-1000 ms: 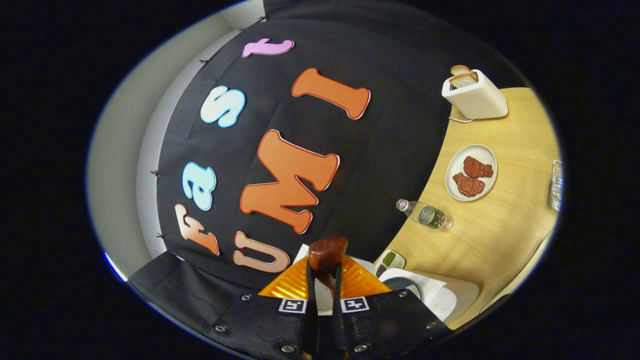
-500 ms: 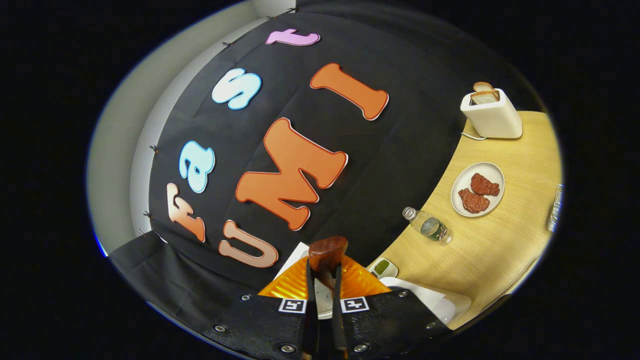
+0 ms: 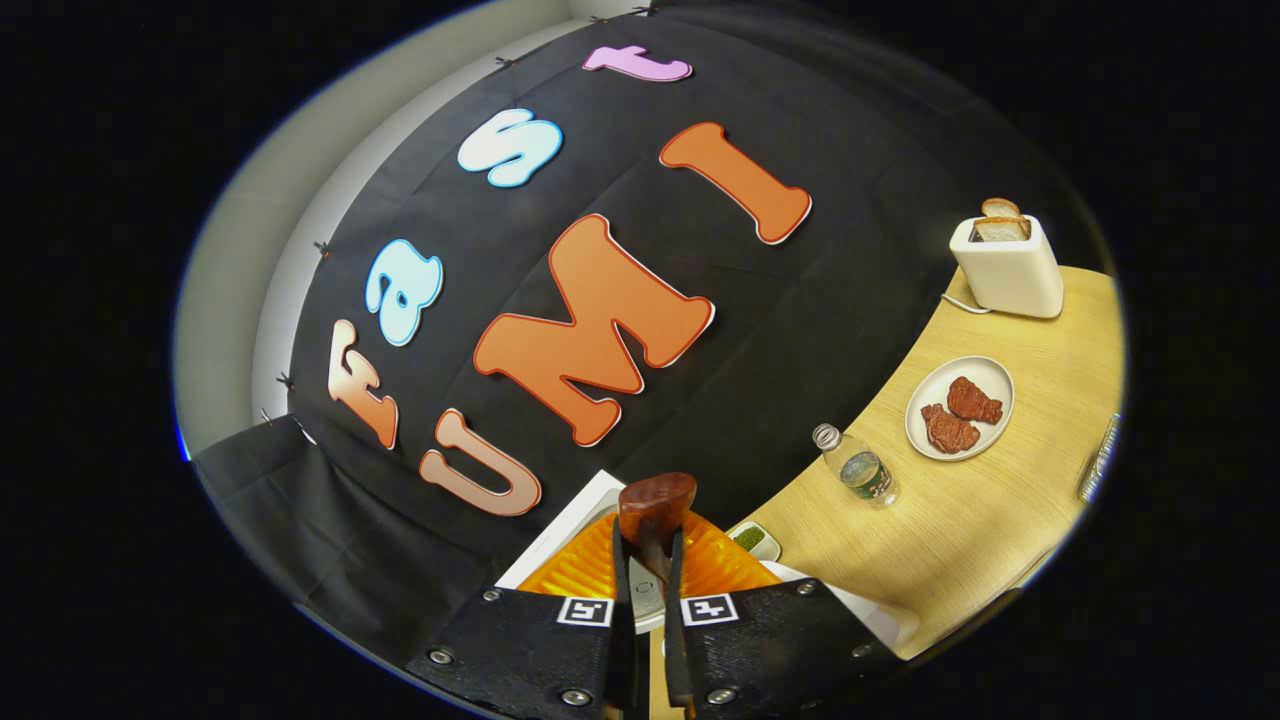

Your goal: Close the left gripper, press the button to open the rice cooker; take a wooden spoon from the chopstick holder with the right hand, scoop a spoonful of rice and pour it into the rice cooker, then put the wooden spoon back into the chopstick holder.

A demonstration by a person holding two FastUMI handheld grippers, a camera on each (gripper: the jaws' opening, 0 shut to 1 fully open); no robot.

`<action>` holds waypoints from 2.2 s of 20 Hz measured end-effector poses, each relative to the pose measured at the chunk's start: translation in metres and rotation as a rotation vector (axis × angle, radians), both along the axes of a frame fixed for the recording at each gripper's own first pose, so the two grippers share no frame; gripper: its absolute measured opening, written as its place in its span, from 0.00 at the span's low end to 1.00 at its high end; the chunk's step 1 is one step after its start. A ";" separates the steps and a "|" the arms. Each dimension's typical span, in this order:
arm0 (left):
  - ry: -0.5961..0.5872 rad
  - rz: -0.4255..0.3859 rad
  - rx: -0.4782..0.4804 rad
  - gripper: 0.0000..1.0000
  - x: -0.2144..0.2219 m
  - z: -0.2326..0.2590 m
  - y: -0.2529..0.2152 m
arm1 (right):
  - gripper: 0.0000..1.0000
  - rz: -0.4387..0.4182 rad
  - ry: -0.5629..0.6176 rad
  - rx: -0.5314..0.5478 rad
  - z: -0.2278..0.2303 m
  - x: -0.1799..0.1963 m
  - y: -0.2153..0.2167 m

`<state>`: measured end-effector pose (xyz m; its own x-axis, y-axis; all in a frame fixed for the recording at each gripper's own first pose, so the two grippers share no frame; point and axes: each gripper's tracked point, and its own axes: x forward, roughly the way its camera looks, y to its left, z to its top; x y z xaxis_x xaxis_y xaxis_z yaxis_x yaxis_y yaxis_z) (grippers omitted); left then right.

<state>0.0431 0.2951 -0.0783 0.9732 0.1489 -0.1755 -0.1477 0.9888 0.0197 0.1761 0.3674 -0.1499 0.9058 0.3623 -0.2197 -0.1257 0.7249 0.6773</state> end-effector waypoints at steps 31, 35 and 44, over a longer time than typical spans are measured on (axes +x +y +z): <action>0.025 0.008 0.014 1.00 0.004 -0.010 0.006 | 0.10 0.158 -0.284 -0.415 0.023 -0.010 0.047; 0.025 0.010 0.017 1.00 0.002 -0.008 0.007 | 0.10 0.189 -0.304 -0.467 0.017 -0.014 0.052; 0.028 0.021 0.027 0.99 0.000 -0.009 0.008 | 0.10 0.265 -0.416 -0.631 0.020 -0.027 0.074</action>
<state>0.0434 0.3032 -0.0871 0.9645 0.1741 -0.1984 -0.1673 0.9846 0.0508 0.1491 0.4409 -0.1295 0.8599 0.4967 -0.1178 -0.4992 0.8664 0.0090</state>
